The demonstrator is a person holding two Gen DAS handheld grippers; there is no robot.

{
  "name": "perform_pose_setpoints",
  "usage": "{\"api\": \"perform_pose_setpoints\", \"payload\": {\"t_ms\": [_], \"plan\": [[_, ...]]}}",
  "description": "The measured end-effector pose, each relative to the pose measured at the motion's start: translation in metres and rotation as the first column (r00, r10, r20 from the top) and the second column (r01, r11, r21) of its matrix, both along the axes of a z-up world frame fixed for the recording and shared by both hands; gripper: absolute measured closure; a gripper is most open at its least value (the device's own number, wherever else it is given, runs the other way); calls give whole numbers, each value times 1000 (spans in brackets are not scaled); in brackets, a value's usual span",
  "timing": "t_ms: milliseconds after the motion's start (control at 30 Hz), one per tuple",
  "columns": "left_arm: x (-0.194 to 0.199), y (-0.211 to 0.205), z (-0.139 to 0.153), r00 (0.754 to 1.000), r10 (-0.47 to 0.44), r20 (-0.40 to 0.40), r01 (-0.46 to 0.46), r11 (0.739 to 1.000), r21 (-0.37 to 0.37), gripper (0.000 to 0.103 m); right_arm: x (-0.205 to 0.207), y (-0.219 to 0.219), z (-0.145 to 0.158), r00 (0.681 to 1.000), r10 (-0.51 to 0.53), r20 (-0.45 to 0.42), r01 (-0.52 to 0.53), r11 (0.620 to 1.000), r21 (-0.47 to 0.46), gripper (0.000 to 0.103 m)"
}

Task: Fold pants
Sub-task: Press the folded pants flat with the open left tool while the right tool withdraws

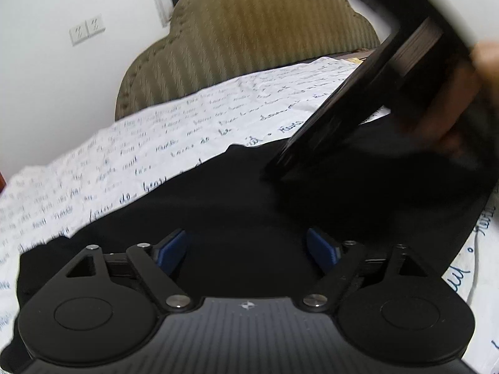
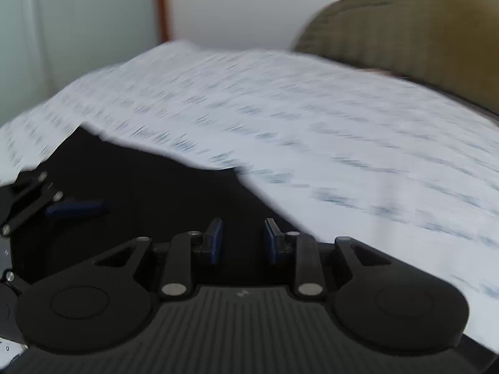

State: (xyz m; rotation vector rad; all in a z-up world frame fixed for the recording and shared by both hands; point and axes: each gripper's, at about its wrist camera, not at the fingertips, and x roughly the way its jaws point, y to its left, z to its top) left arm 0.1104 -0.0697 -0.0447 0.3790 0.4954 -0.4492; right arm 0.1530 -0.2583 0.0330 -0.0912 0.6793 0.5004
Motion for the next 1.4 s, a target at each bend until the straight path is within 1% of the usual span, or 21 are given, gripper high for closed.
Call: {"api": "perform_pose_setpoints", "payload": {"t_ms": [133,200,233,267,333,400,467,567,633,700,800,867,933,1000,1033,1067,1133,1233,1267,1300,1400], "plan": [[1,1,-1,1000,13,-12,-13,1000,-5,14,41,25,-19,1000,-4,-2,4,1000,-30,77],[2,2,-2,1000,14,-15,-14,1000,-8,14,62,18,-17,989,-147,27,148,988,-43,61],[1,2,-2,1000,14,-16,-14,1000,-11,13,68,14,-14,981,-192,23,193,981,-35,65],[2,3,-2,1000,15,-18,-15,1000,-13,13,66,9,-8,977,-211,18,211,978,-2,70],[3,4,-2,1000,19,-26,-19,1000,-17,11,50,6,4,988,-151,28,148,986,79,66],[4,4,-2,999,27,-33,-27,999,-21,8,36,20,8,997,-65,29,63,996,59,44],[3,4,-2,999,28,-33,-29,999,-23,8,32,43,0,999,-24,36,25,999,-45,29],[0,3,-1,999,33,-25,-33,999,-20,8,39,52,-23,991,-121,55,129,975,-180,3],[-3,4,2,999,51,-9,-51,999,-15,8,36,44,-17,949,-295,114,311,937,-162,1],[-8,10,10,996,81,34,-82,997,6,8,19,35,1,876,-443,189,471,870,-143,0],[-7,31,25,987,134,90,-136,991,17,8,-28,15,23,814,-530,238,554,831,-46,0],[4,51,29,983,177,38,-178,984,12,8,-58,4,25,826,-524,209,535,845,5,0],[11,71,22,970,242,-21,-242,970,25,7,-80,-3,18,870,-471,144,473,881,18,0],[10,88,12,954,298,-32,-297,954,45,7,-97,-4,1,918,-390,77,394,918,-51,0],[5,95,13,954,297,-29,-296,955,22,7,-101,0,-13,926,-373,54,377,917,-132,0],[0,99,15,951,309,-27,-308,951,19,7,-109,0,-25,920,-386,66,391,891,-230,0],[-7,100,21,947,322,-15,-321,946,33,8,-135,-15,-29,894,-418,159,446,864,-236,0],[-11,94,37,967,255,14,-255,967,-13,8,-157,-45,-19,794,-569,212,607,748,-268,0],[-16,87,40,977,210,26,-209,978,-24,8,-165,-53,-15,781,-581,230,624,740,-250,0],[-21,76,42,986,164,37,-163,986,-21,7,-170,-59,-14,788,-572,228,614,757,-222,0],[-32,44,28,996,77,51,-82,993,90,7,-172,-71,-26,805,-582,119,594,785,-179,0]]}}
